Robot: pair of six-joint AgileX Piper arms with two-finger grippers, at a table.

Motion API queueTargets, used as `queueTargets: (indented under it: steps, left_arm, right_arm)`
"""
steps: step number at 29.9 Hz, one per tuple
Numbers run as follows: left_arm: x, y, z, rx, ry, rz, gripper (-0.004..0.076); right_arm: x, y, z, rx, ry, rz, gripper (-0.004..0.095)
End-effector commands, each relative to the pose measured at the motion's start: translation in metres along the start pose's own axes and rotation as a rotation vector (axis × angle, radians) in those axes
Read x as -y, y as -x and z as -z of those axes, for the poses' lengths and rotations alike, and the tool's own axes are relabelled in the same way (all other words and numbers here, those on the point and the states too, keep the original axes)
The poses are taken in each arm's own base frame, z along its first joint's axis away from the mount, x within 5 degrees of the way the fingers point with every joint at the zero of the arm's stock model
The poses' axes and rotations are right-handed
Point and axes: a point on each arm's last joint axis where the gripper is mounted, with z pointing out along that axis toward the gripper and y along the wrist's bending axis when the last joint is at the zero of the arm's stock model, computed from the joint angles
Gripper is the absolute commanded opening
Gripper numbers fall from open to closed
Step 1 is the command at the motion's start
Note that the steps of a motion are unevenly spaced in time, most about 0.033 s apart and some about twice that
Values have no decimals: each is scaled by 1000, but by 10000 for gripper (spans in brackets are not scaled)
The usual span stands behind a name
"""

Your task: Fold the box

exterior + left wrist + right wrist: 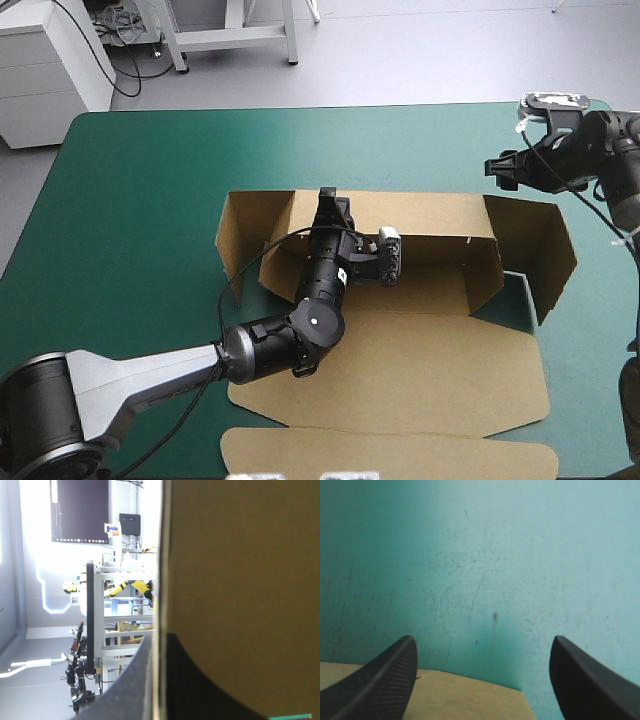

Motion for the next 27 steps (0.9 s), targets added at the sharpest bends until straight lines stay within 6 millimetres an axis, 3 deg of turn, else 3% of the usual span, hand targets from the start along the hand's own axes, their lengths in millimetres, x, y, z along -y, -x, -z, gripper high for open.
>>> queueTargets:
  steps: [1, 7, 12, 20, 27]
  left_arm:
    - [-27, -2, 10, -10, 105, 89, -10]
    - [-27, -2, 10, -10, 106, 130, -10]
    - [-27, -2, 10, -11, 104, 133, -10]
    - [-26, -3, 10, -19, 89, 143, -10]
    - [-16, 4, 10, 56, -16, 9, -10]
  right_arm:
    - [5, 6, 25, 75, -21, 0, 670]
    - [17, -4, 24, -21, -26, -9, 660]
    - [14, -18, 16, -112, 32, -8, 647]
    - [7, -51, 6, -119, 97, -14, 647]
    - [2, -77, 2, -41, 137, -8, 647]
